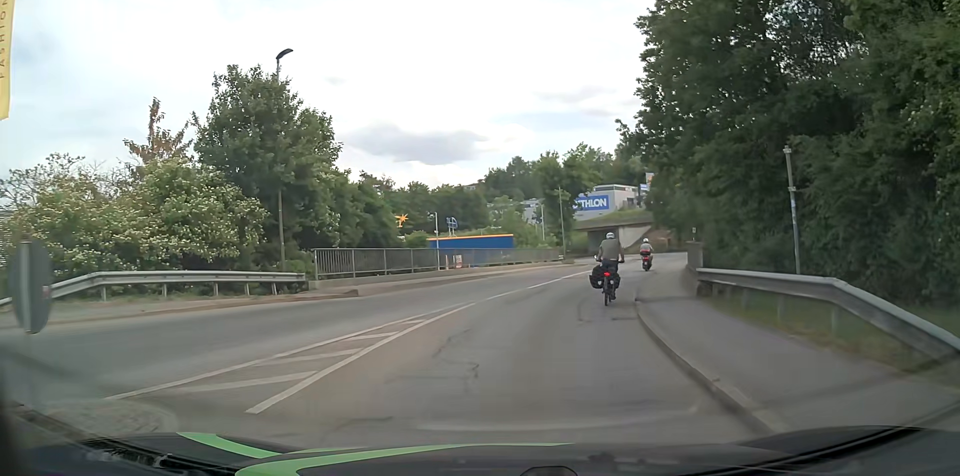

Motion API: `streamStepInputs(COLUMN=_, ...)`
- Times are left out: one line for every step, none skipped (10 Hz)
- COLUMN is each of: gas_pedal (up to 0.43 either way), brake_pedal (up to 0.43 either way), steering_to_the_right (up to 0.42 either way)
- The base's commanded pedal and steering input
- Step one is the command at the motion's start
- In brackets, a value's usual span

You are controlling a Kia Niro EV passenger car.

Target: Follow the waypoints while adhering to traffic rules and regulations

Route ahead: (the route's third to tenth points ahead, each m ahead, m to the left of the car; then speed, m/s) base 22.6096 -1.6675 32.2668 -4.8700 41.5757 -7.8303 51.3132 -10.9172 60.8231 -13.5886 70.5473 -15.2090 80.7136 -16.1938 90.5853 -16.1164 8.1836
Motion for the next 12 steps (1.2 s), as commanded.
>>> streamStepInputs(gas_pedal=0.047, brake_pedal=0.000, steering_to_the_right=0.044)
streamStepInputs(gas_pedal=0.047, brake_pedal=0.000, steering_to_the_right=0.045)
streamStepInputs(gas_pedal=0.047, brake_pedal=0.000, steering_to_the_right=0.046)
streamStepInputs(gas_pedal=0.047, brake_pedal=0.000, steering_to_the_right=0.047)
streamStepInputs(gas_pedal=0.047, brake_pedal=0.000, steering_to_the_right=0.048)
streamStepInputs(gas_pedal=0.047, brake_pedal=0.000, steering_to_the_right=0.048)
streamStepInputs(gas_pedal=0.047, brake_pedal=0.000, steering_to_the_right=0.048)
streamStepInputs(gas_pedal=0.047, brake_pedal=0.000, steering_to_the_right=0.050)
streamStepInputs(gas_pedal=0.047, brake_pedal=0.000, steering_to_the_right=0.052)
streamStepInputs(gas_pedal=0.047, brake_pedal=0.000, steering_to_the_right=0.054)
streamStepInputs(gas_pedal=0.047, brake_pedal=0.000, steering_to_the_right=0.054)
streamStepInputs(gas_pedal=0.047, brake_pedal=0.000, steering_to_the_right=0.054)
